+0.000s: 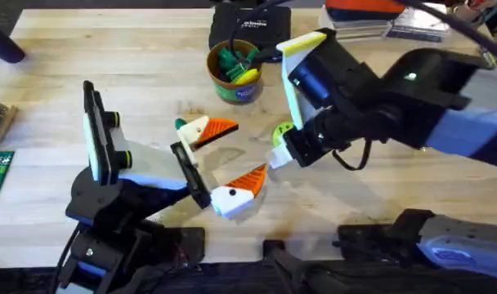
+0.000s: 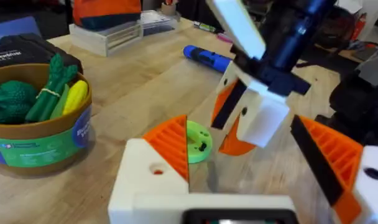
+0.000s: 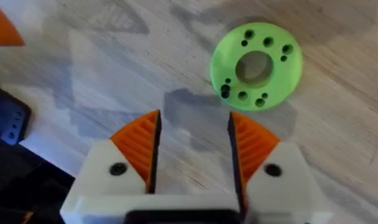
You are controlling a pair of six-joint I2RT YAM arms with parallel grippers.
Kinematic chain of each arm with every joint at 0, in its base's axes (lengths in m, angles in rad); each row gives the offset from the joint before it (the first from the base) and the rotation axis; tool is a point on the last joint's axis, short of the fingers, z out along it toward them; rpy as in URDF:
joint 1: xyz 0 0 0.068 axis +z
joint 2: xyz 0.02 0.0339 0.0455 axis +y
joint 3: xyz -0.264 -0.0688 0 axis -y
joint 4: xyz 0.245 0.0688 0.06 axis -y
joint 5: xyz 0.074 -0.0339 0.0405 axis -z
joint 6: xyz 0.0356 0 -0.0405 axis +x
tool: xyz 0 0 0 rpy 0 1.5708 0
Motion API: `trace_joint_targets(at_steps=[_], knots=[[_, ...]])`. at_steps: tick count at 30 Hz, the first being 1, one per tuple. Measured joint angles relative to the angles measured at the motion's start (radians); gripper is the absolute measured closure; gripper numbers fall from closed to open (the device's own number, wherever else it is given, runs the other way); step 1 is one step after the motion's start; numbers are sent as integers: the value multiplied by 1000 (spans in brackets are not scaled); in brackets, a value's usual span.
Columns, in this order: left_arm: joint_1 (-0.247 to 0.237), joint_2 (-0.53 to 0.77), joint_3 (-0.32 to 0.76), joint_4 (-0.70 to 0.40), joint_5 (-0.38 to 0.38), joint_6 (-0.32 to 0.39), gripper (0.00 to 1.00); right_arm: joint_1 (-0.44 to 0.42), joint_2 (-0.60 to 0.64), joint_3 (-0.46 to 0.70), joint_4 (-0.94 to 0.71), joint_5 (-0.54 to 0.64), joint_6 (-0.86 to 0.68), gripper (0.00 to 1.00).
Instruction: Pick up the gripper from the table and insert it into the empty holder that is missing its gripper. Then pick up a screw, insert it into the mounting hole, and use the screwdriver to tighten it. Finally, clean up the table by picking up the vegetable and placing it into the bucket.
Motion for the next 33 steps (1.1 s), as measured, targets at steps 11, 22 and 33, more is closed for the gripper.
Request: trace_joint_targets(at_steps=[11, 22, 33], knots=[[0, 0, 0, 0, 0, 0, 15, 0, 126, 0, 46, 82, 0, 480], [0, 0, 0, 0, 0, 0, 15, 0, 150, 0, 68, 98, 1, 603], [0, 0, 0, 0, 0, 0, 14, 0, 193, 4, 72, 115, 1, 900]])
